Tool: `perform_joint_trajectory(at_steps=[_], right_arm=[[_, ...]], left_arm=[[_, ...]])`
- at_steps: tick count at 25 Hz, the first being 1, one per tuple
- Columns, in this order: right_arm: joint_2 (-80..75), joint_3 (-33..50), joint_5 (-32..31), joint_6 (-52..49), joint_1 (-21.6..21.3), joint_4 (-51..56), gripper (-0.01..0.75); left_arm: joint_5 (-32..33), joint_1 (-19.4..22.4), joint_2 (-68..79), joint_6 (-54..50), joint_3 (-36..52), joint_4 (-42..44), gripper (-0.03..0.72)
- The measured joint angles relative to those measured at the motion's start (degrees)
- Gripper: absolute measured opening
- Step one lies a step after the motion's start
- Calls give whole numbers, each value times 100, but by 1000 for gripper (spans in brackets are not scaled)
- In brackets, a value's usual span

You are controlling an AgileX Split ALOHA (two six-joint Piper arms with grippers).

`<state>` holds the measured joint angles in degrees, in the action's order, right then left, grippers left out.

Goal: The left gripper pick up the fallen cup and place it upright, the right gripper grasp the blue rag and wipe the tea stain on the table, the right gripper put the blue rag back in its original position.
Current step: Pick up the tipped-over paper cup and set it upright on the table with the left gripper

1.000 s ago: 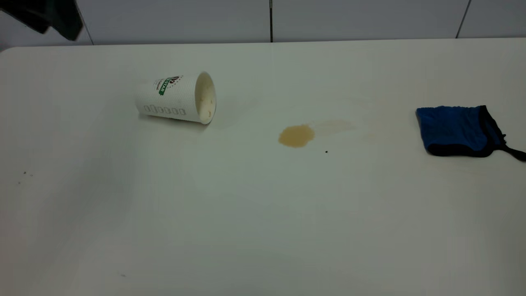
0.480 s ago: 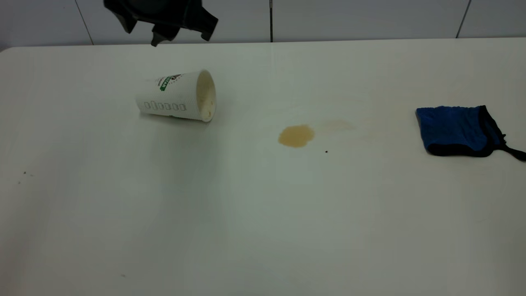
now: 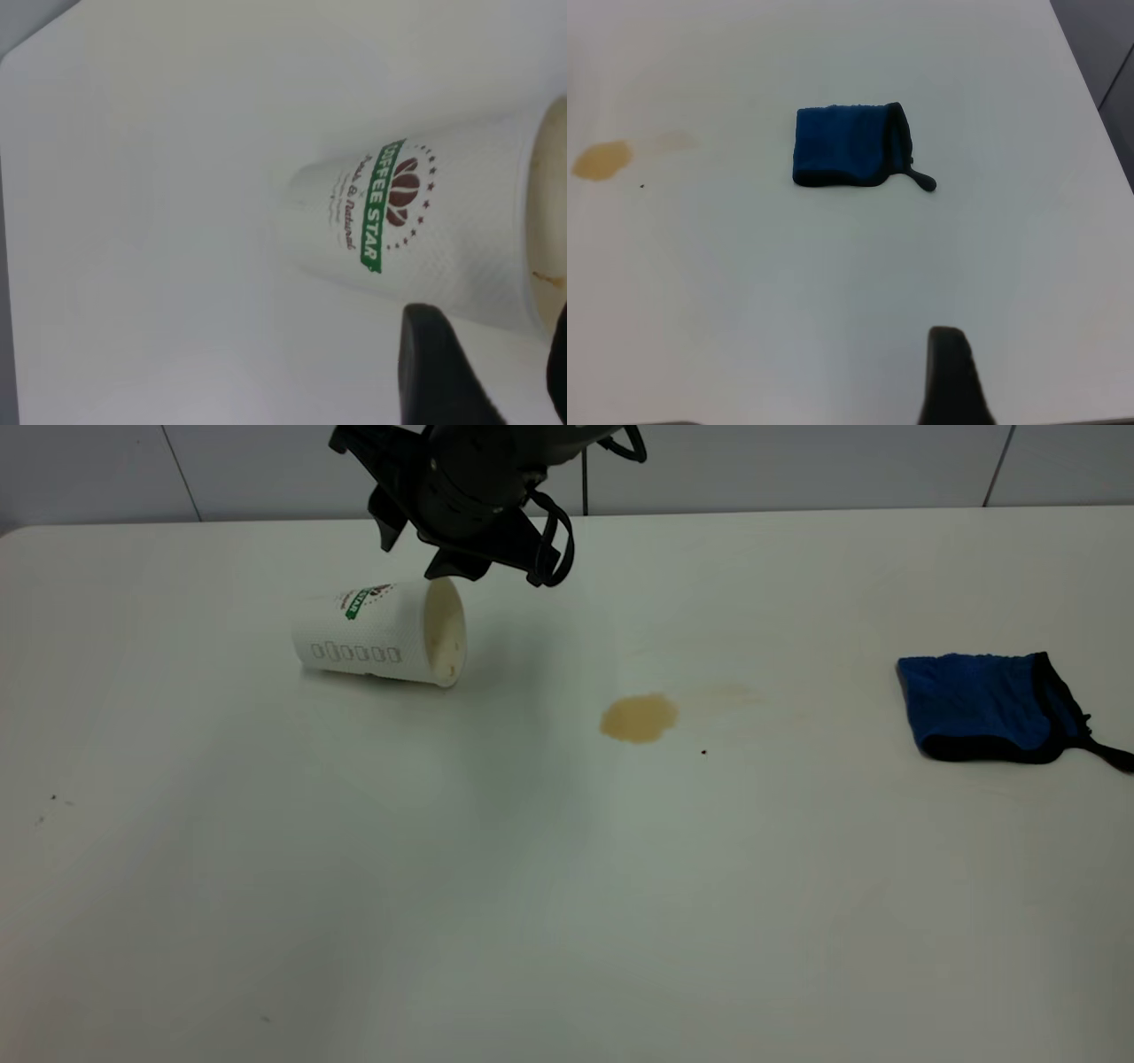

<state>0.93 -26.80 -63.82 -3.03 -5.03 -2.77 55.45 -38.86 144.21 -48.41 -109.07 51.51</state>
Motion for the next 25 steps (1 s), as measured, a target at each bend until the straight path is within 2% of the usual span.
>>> perform_joint_trajectory(at_steps=[9,12,18,21,25], right_arm=[[0,0,0,0,0,0,533],[0,0,0,0,0,0,533],[0,0,0,0,0,0,533],[0,0,0,0,0,0,533],[0,0,0,0,0,0,533]], left_arm=[[462,0,1096,227,-1256,-201,373],[477,0,1274,424,-1567,-454,435],[579,0,1354,490,-1797,-418,643],[755,0,1354,399,-1805,-241,681],[806,101,1354,311,-1818,-189,682]])
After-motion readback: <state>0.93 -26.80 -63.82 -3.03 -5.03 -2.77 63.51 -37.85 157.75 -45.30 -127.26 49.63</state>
